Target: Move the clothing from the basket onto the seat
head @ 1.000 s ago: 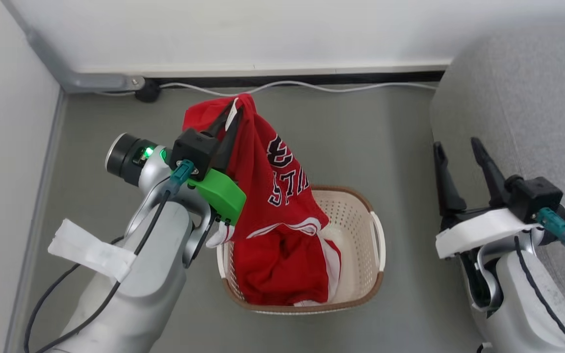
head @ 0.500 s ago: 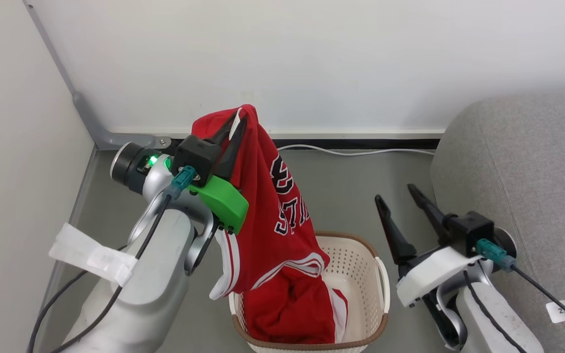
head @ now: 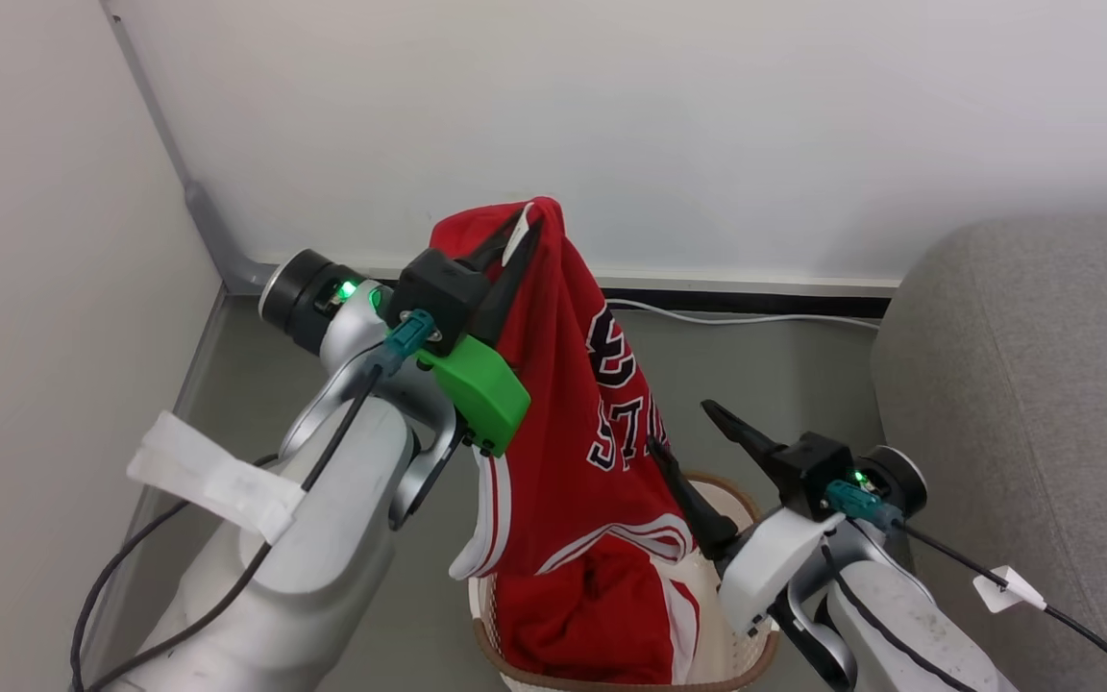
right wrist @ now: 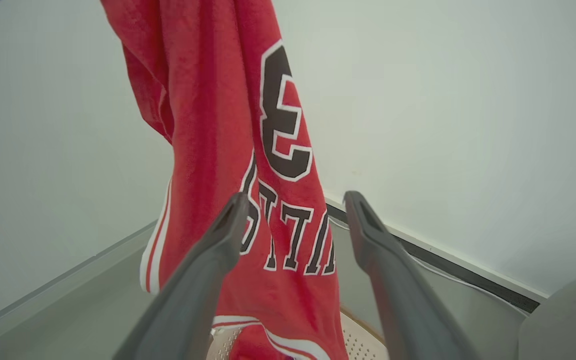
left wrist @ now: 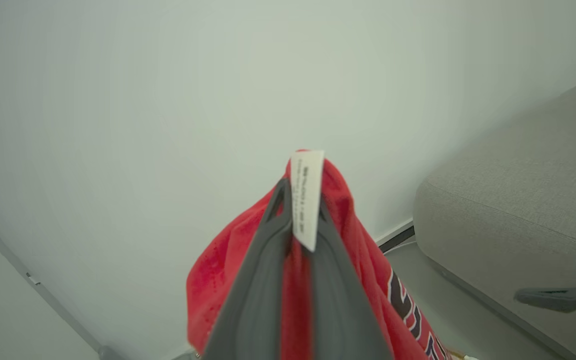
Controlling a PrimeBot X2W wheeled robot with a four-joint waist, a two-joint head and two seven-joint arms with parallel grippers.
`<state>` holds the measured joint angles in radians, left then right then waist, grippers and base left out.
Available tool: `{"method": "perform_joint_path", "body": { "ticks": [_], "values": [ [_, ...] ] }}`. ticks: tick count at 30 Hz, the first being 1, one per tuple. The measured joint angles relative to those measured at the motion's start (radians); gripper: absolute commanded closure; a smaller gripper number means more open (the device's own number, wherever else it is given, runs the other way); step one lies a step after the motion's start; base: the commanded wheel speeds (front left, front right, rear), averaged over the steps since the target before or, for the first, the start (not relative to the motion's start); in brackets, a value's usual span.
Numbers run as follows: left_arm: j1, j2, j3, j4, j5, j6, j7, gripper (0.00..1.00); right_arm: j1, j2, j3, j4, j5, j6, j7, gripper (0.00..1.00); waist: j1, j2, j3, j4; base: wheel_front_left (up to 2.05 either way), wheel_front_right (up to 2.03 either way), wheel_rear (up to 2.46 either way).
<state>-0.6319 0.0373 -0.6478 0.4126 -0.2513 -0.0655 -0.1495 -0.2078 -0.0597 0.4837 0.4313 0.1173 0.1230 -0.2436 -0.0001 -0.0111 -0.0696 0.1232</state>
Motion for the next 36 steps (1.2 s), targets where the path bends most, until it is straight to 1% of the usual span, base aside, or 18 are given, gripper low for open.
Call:
{"method": "perform_joint_path", "body": {
  "ticks": [5,11,14,19,20,21,22,24,28,30,34,35,36],
  "values": [
    [-0.019,0.0,-0.048,-0.032,-0.028,-0.014,0.027,1.0,-0.031,0.0,0.042,0.077,-0.02,0.0,0.007,0.0,0.0,0.0,-0.001,0.029,0.0,0.0,0.0],
    [-0.035,0.0,-0.102,-0.084,-0.065,-0.019,0.049,1.0,-0.066,0.0,0.075,0.144,-0.029,0.0,0.007,0.0,0.0,0.0,-0.001,0.061,0.0,0.0,0.0],
    [-0.042,0.0,-0.13,-0.118,-0.102,-0.022,0.061,1.0,-0.092,0.0,0.088,0.182,-0.029,0.0,0.007,0.0,0.0,0.0,-0.001,0.08,0.0,0.0,0.0],
    [-0.053,0.0,-0.16,-0.167,-0.125,-0.022,0.077,1.0,-0.134,0.0,0.116,0.225,-0.025,0.0,0.007,0.0,0.0,-0.0001,0.001,0.109,0.0,0.0,0.0],
    [-0.055,0.0,-0.163,-0.174,-0.126,-0.021,0.08,1.0,-0.141,0.0,0.126,0.226,-0.017,0.0,0.006,0.07,0.0,0.0,0.001,0.113,0.0,0.0,0.0],
    [-0.056,0.0,-0.163,-0.181,-0.126,-0.016,0.08,1.0,-0.147,0.0,0.139,0.227,-0.008,0.0,0.006,0.4,0.0,0.0,0.002,0.117,0.0,0.0,0.0],
    [-0.056,0.001,-0.163,-0.187,-0.126,-0.012,0.084,1.0,-0.154,0.0,0.15,0.227,0.0,0.0,0.006,0.59,0.0,0.0,0.003,0.12,0.0,0.0,0.0],
    [-0.056,0.001,-0.168,-0.198,-0.144,-0.002,0.089,1.0,-0.172,0.001,0.177,0.226,0.019,0.001,0.005,1.0,0.0,0.0,0.005,0.123,0.0,0.0,0.0],
    [-0.055,0.001,-0.15,-0.193,-0.151,0.032,0.096,1.0,-0.184,0.002,0.21,0.222,0.05,0.002,0.001,1.0,0.0,0.0,0.007,0.115,0.0,0.0,0.0],
    [-0.054,0.001,-0.137,-0.185,-0.151,0.042,0.097,1.0,-0.186,0.002,0.21,0.221,0.063,0.002,-0.003,1.0,0.0,0.0,0.008,0.107,0.0,0.0,0.0],
    [-0.035,0.002,-0.103,-0.162,-0.152,0.077,0.097,1.0,-0.19,0.002,0.197,0.221,0.082,0.002,-0.003,1.0,0.0,0.0,0.01,0.084,0.0,0.0,0.0],
    [-0.023,0.007,-0.094,-0.156,-0.154,0.086,0.096,0.98,-0.19,0.002,0.188,0.221,0.091,0.002,-0.004,1.0,0.0,0.0,0.011,0.078,0.0,0.0,0.0],
    [-0.012,0.013,-0.087,-0.149,-0.156,0.095,0.095,0.73,-0.19,0.001,0.179,0.221,0.1,0.002,-0.004,1.0,0.0,0.0,0.012,0.071,0.0,0.0,0.0]
  ]
}}
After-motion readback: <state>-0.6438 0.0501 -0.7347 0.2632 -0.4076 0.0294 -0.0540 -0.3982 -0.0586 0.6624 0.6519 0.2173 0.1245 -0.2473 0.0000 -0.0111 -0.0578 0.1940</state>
